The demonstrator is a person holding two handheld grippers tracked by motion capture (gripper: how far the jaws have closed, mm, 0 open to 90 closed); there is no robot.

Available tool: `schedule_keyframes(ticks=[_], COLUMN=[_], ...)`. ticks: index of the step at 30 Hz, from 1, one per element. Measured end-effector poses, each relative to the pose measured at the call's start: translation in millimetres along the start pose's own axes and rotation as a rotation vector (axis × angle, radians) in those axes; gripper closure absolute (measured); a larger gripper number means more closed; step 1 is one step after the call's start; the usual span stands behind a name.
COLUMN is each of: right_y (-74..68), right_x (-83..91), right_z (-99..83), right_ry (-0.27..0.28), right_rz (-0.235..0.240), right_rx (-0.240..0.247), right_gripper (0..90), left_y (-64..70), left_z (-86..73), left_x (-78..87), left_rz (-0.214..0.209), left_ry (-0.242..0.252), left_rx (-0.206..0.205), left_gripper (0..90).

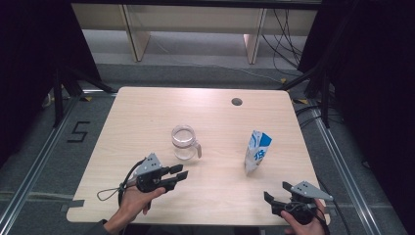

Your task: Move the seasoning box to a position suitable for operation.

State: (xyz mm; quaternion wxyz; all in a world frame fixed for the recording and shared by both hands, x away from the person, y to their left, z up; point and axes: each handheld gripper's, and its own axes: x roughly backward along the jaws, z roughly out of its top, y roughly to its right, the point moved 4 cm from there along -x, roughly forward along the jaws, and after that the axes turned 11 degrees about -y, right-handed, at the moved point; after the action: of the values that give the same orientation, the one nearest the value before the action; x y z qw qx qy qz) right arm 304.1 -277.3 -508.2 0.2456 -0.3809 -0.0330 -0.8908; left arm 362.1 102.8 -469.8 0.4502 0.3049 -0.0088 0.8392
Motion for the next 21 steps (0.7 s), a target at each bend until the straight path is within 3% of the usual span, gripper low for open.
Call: schedule_keyframes(ticks=[5,7,8,9,10,11,12,18,21], right_y=[0.7,1.2,-1.3,-1.3,2.0,2.0,-3.4,-3.0,0.2], right_x=[-0.8,-0.9,-0.1,-0.1,-1.0,-1.0,-0.3,-2.3,-2.3], right_z=[-0.3,-0.3,-1.2,-1.2,-0.3,-0.3,-2.0,-1.6,-1.1], right_ry=[-0.002,0.002,-0.007,-0.007,0.007,0.007,-0.019,-0.006,0.000], right_rz=[-0.006,-0.006,0.001,0.001,-0.012,-0.012,0.015,0.027,0.015], right_rx=[0.005,0.004,-0.025,-0.025,0.019,0.019,-0.040,-0.037,-0.001], right_gripper=[20.1,20.2,20.2,20.2,20.8,20.8,21.0,21.1,21.1], left_y=[-9.4,-14.1,-16.2,-18.0,-20.9,-23.0,-26.8,-32.2,-34.7], left_z=[16.4,24.4,28.2,32.0,36.2,39.8,46.6,58.8,64.9], left_x=[-7.2,-12.3,-14.1,-16.0,-17.2,-19.0,-21.9,-30.5,-35.1], left_rz=[0.008,-0.017,-0.017,-0.003,0.005,0.008,0.020,0.035,0.050], left_ry=[0.005,0.014,0.013,0.017,0.013,0.015,0.006,-0.014,-0.015], left_rx=[0.027,0.043,0.054,0.070,0.048,0.049,0.037,0.053,0.052], left_gripper=[75.6,78.8,80.2,80.2,83.1,83.1,85.0,88.1,88.8])
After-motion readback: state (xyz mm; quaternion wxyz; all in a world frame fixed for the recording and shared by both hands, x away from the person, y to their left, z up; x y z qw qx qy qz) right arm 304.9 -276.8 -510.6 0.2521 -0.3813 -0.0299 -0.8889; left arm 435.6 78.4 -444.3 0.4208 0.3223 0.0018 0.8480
